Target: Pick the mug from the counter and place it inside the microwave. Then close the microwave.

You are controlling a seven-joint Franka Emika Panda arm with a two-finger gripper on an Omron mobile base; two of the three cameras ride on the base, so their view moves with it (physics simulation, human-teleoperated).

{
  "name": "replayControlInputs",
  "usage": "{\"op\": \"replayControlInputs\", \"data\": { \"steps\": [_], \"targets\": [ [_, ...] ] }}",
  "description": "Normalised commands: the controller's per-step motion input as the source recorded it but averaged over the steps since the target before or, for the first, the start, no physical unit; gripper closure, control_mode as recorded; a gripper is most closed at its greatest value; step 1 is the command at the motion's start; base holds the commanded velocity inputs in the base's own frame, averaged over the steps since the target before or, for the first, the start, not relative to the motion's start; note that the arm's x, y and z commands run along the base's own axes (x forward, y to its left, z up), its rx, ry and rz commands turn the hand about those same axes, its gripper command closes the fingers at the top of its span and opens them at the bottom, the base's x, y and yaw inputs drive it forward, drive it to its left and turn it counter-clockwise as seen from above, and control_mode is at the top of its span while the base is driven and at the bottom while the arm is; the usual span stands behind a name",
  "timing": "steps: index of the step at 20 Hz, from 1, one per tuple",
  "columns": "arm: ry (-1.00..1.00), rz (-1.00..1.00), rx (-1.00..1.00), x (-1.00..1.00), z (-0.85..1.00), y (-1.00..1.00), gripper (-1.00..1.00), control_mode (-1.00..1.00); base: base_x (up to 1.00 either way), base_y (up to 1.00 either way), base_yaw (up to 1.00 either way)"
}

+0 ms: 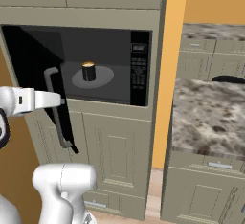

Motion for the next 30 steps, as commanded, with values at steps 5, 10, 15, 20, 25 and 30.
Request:
{"op": "replayControlInputs", "data": {
  "steps": [5,10,15,20,25,30],
  "targets": [
    [0.04,0.11,0.02,0.66,0.09,-0.07,-1.00,-1.00,0.00,0.00,0.00],
    [0.08,0.07,0.05,0.62,0.14,-0.03,-1.00,-1.00,0.00,0.00,0.00],
    [0.03,0.05,0.09,0.59,0.04,0.00,-1.00,-1.00,0.00,0.00,0.00],
    [0.00,0.03,0.09,0.56,0.00,0.00,-1.00,-1.00,0.00,0.00,0.00],
    [0.00,0.02,0.05,0.54,0.00,0.00,-1.00,-1.00,0.00,0.00,0.00],
    [0.00,0.01,0.04,0.56,0.00,0.00,-1.00,-1.00,0.00,0.00,0.00]
  ]
}}
